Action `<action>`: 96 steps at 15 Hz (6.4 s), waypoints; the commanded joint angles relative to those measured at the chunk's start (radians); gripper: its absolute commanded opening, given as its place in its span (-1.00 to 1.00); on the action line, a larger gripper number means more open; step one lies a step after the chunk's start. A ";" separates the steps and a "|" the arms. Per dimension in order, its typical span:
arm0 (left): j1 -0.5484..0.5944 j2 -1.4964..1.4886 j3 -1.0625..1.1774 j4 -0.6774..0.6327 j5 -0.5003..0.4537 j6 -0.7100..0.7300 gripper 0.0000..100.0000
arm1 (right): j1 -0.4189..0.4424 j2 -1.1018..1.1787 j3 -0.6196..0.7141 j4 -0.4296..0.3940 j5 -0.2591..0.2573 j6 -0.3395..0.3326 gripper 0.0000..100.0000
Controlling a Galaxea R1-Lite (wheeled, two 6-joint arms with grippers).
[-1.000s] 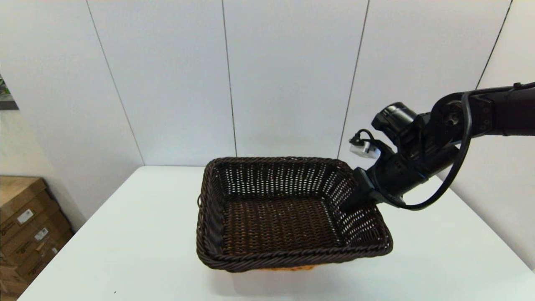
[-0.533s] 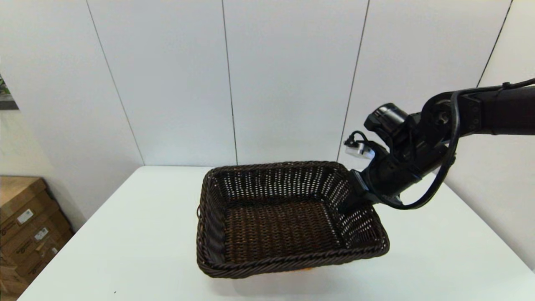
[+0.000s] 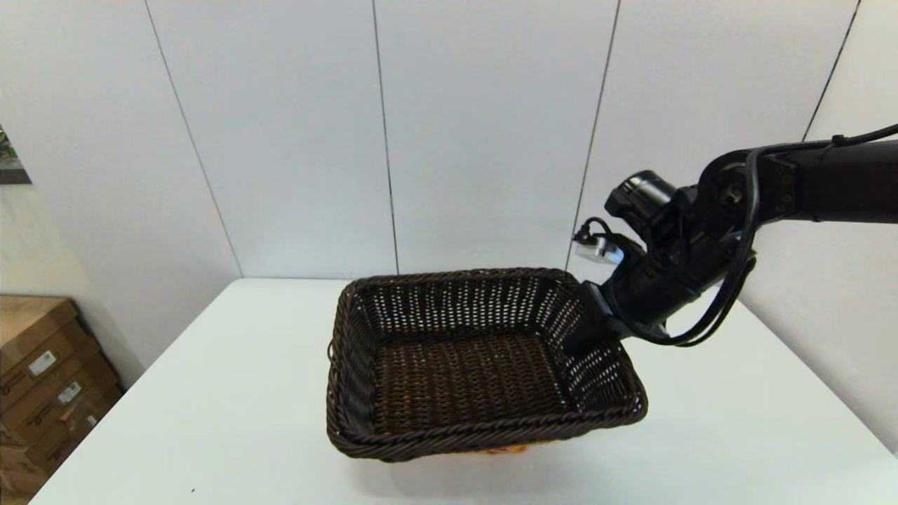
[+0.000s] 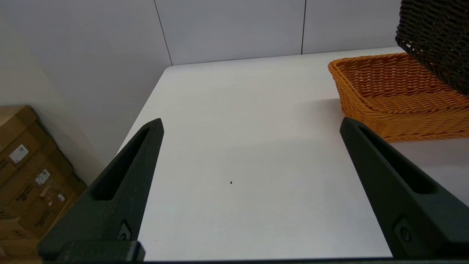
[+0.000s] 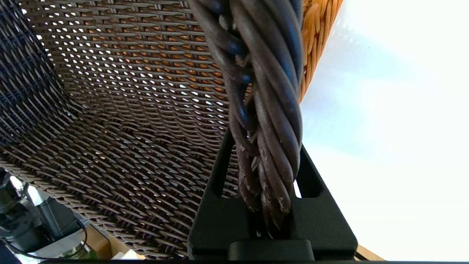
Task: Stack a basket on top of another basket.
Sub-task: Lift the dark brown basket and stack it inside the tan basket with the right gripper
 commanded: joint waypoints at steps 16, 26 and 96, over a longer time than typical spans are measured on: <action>0.000 0.000 0.002 0.000 0.000 0.000 1.00 | 0.080 0.075 -0.133 0.027 -0.079 0.099 -1.00; 0.000 0.000 0.002 0.000 0.000 0.000 1.00 | 0.113 0.189 -0.250 0.053 -0.104 0.211 -1.00; 0.000 0.000 0.002 0.000 0.000 0.000 1.00 | 0.024 0.220 -0.300 0.113 -0.107 0.251 1.00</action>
